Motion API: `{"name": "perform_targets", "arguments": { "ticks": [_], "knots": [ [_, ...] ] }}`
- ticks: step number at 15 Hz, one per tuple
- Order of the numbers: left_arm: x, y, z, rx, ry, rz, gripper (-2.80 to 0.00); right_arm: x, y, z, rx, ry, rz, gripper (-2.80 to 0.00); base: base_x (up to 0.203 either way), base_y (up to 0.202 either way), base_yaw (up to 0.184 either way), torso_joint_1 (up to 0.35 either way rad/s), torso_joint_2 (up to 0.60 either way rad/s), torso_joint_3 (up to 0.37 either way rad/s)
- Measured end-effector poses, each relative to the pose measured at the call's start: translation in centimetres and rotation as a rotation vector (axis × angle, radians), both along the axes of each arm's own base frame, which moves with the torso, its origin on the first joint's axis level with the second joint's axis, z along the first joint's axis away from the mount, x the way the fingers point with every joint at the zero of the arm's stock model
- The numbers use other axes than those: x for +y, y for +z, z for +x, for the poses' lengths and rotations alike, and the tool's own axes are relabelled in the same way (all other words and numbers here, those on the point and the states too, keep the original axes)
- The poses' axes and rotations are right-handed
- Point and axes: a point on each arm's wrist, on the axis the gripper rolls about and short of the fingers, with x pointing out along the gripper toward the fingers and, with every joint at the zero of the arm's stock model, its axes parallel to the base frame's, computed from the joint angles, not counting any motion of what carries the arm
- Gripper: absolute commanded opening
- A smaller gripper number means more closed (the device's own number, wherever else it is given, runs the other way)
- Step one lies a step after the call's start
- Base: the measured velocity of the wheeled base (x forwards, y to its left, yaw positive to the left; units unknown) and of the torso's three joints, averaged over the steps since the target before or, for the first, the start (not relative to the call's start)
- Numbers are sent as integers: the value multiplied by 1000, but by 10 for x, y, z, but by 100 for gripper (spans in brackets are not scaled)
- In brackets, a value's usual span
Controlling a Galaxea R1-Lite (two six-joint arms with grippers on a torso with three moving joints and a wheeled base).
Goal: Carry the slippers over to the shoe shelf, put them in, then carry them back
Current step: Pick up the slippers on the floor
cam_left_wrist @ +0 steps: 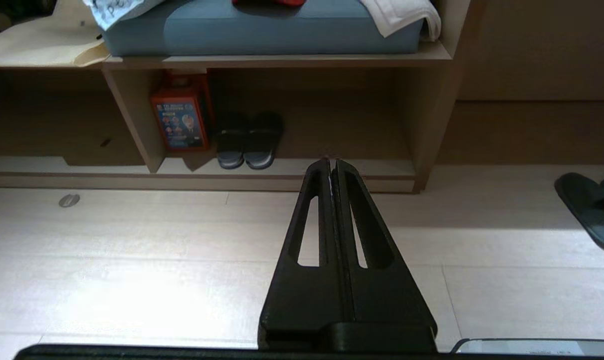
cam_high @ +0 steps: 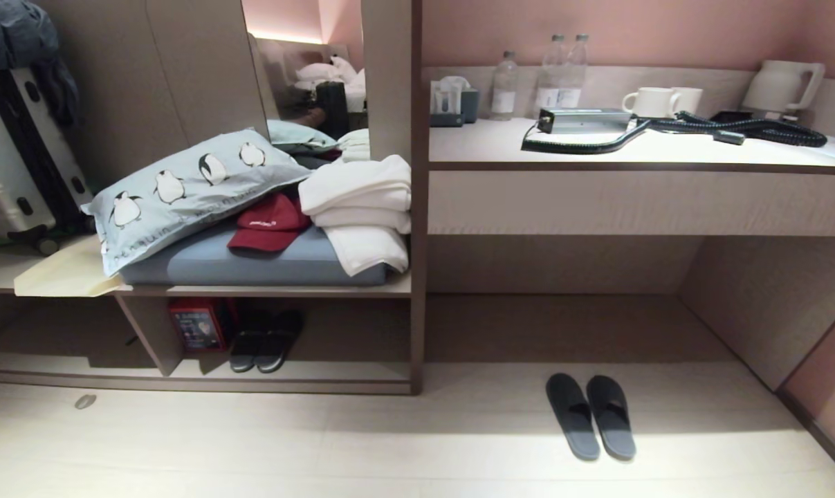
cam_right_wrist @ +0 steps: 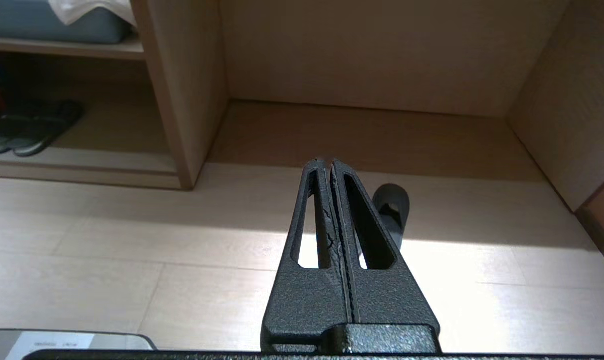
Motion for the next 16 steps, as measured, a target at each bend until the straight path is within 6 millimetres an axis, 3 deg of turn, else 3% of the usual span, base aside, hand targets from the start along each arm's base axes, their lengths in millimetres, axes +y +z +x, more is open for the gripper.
{"name": "perform_targets", "arguments": {
  "ticks": [6,16],
  "knots": [
    [0,0,0,1,0,0,-280,0,0,0,0,-1,0,-280,20,-12,-1,1,0,1],
    [0,0,0,0,0,0,-280,0,0,0,0,-1,0,-280,0,-191,1,2,4,3]
  ]
}}
